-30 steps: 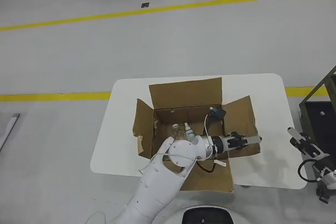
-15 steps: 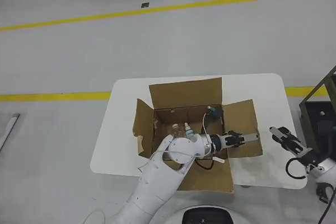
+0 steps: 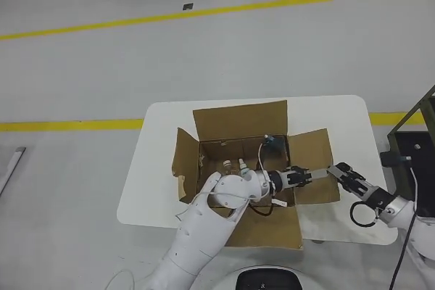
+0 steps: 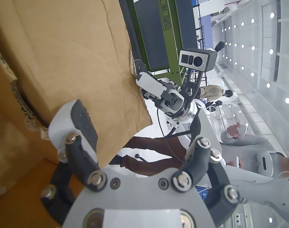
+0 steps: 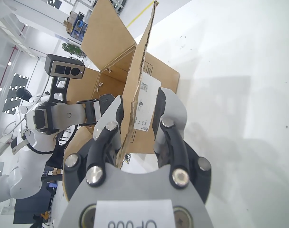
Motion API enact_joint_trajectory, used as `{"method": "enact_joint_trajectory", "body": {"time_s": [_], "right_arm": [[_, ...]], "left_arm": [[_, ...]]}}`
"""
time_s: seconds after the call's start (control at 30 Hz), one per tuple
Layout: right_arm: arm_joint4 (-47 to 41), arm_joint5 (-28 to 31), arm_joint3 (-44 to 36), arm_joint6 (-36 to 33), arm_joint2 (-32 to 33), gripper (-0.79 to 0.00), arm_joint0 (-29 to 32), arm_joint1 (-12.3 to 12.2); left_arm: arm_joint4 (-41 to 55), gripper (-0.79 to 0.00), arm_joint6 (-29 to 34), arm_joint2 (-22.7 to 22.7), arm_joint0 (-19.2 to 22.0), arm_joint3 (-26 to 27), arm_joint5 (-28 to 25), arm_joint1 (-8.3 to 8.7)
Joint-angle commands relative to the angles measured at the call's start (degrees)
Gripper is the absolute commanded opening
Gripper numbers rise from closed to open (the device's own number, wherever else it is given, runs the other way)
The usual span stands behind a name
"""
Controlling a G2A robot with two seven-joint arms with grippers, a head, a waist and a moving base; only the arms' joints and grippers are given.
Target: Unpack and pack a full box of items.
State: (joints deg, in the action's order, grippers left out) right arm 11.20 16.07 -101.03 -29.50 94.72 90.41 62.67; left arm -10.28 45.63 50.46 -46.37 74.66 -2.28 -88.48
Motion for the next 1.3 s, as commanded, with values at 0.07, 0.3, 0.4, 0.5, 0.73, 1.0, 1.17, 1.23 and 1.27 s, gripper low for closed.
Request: {"method": "enact_joint_trajectory", "body": {"time_s": [0.07,0.3,0.4,0.5,0.73,1.0,1.17,1.23,1.27], "right_arm": [[0.60,-0.36,0.64,0.24,-0.79,-0.785,-0.37,0.04],[3.01,-0.37,1.35,-0.12,-1.73,-0.785,-0.02,-0.03],[3.79,-0.41,1.86,0.38,-2.23,-0.745,0.26,0.00],[3.84,0.02,2.09,1.32,-2.36,-0.280,0.42,0.03],[9.87,1.35,-1.29,5.52,-0.18,0.000,3.04,-0.20],[22.55,-0.20,-7.89,10.13,4.67,0.000,10.60,-0.59],[27.81,0.57,-10.45,13.86,7.62,-0.785,13.60,-0.67],[29.98,1.21,-11.58,15.13,8.19,-0.785,14.64,-0.67],[30.66,1.54,-12.10,15.93,8.41,-0.785,15.18,-0.64]], "left_arm": [[-0.59,0.000,0.05,0.46,0.34,0.50,0.26,0.18],[-6.57,0.000,0.89,2.91,-0.20,3.78,-0.01,1.52],[-13.89,0.000,2.32,4.30,-0.71,6.22,0.49,2.67],[-21.66,0.000,6.19,5.20,-1.72,8.58,1.23,3.90],[-35.75,0.000,13.73,7.52,-3.93,13.90,1.31,6.26],[-54.00,0.000,19.64,7.32,-3.95,15.30,5.82,7.69],[-57.23,0.000,19.80,6.49,-3.19,13.42,8.77,7.48],[-55.32,0.000,20.07,6.58,-3.19,13.26,8.98,7.32],[-55.32,0.000,20.07,6.58,-3.19,13.26,8.98,7.32]]}}
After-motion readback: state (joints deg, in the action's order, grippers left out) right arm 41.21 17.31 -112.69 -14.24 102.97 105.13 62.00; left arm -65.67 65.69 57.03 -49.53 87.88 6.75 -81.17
